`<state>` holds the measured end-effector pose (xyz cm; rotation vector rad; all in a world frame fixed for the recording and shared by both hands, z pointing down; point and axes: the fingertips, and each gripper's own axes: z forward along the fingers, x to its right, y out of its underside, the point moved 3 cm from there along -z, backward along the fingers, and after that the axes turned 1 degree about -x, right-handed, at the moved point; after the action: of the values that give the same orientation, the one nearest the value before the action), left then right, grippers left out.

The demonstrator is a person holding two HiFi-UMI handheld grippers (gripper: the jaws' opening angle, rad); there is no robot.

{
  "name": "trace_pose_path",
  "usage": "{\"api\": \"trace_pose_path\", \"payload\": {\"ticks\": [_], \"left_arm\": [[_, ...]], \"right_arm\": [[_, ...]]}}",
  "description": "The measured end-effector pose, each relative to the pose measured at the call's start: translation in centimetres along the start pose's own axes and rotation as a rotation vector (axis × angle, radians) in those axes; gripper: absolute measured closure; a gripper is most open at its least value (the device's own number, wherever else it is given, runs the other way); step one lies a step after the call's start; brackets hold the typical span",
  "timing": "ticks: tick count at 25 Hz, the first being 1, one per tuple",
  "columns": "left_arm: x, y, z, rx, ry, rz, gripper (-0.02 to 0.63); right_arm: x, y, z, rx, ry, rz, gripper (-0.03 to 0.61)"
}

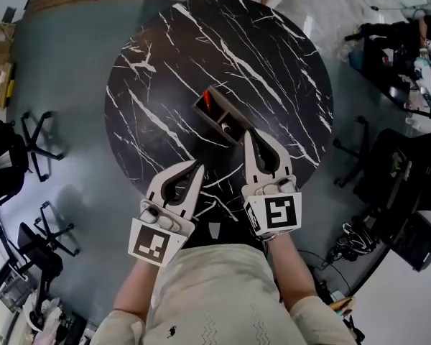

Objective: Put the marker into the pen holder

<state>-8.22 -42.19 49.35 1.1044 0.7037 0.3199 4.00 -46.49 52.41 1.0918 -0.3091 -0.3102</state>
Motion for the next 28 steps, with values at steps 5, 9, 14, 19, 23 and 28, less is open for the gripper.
{"api": "trace_pose_path", "payload": {"ticks": [5,9,14,19,23,28], "left_arm": [[2.6,-0.6,-1.1,0.028,-0.01,0.018,0.606],[4.6,-0.9,-2.2,0.059,-0.028,0.034,0.606],[7.8,-1.3,-3.7,0.091,-0.03,0.077,0.606],[10.9,-2.4,-4.9,0.145,-0.037,0.11,0.606],[13.0,-3.1,-5.9,0.174,-0.054,0.13,0.606],[15.6,-3.5,-7.0,0.219,-0.082,0.128,0.606]], "right_arm": [[-1.0,-0.1,-3.5,0.006,-0.053,0.045,0.562],[-2.6,-0.7,-6.3,0.018,-0.109,0.018,0.561],[-4.3,-1.3,-9.6,0.037,-0.163,-0.011,0.563],[-4.4,-2.0,-13.0,0.077,-0.173,-0.019,0.563],[-3.9,-2.7,-15.6,0.112,-0.163,0.0,0.563],[-3.3,-3.5,-18.5,0.143,-0.172,-0.032,0.563]]}}
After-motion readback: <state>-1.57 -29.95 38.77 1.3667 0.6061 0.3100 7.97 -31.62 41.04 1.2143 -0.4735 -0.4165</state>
